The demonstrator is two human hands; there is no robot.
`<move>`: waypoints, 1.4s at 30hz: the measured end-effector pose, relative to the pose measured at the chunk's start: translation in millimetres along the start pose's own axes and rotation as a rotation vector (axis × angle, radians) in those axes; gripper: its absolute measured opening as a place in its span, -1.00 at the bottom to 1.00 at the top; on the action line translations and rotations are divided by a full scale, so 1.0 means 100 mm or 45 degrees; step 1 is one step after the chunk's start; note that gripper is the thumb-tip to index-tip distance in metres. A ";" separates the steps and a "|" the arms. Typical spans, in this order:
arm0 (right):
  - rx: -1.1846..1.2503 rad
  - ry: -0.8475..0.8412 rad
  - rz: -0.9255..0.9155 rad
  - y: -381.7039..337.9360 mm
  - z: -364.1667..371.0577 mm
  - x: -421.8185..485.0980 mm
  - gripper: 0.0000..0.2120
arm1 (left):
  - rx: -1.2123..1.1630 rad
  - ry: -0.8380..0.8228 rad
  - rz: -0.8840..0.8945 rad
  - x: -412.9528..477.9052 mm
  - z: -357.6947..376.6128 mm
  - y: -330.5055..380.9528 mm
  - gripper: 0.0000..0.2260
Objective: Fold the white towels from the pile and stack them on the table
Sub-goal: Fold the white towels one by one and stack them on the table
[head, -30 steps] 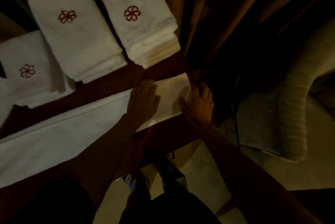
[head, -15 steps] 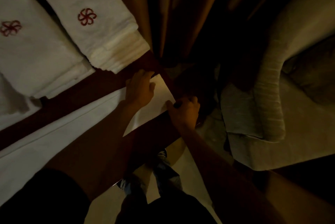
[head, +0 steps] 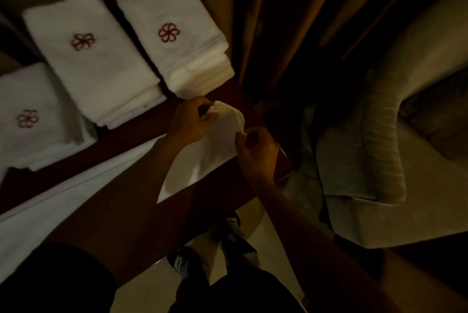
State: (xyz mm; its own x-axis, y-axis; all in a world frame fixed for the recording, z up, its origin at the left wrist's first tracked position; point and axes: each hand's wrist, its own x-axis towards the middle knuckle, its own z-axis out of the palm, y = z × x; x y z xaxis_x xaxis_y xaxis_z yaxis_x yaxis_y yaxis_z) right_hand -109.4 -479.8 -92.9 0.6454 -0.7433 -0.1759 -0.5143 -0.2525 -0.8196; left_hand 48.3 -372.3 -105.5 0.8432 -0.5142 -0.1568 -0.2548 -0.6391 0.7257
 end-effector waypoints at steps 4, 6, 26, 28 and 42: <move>0.057 -0.010 -0.221 -0.26 0.10 -0.30 -0.91 | 0.030 0.076 -0.012 -0.25 -0.38 -0.13 -0.78; 0.075 -0.048 -0.355 -0.37 0.20 -0.48 -0.89 | 0.033 0.116 -0.021 -0.40 -0.61 -0.22 -0.83; -0.260 -0.524 -0.917 -0.67 1.61 -2.02 -0.80 | 0.329 0.292 -0.079 -1.98 -1.87 -1.73 -0.77; -0.271 -0.539 -0.884 -0.65 1.67 -2.04 -0.76 | 0.316 0.317 -0.089 -1.96 -1.83 -1.75 -0.74; -0.561 -0.292 -0.716 -0.49 1.57 -1.47 -0.55 | 0.436 0.352 0.150 -1.87 -1.23 -1.91 -0.60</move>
State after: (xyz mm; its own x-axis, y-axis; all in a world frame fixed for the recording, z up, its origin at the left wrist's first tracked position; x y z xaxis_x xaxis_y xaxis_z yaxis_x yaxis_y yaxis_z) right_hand -90.7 -260.6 -113.0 0.9543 -0.2935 0.0559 -0.2198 -0.8165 -0.5339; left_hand -2.1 -83.5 -132.5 0.8820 -0.4524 0.1324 -0.4593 -0.7617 0.4570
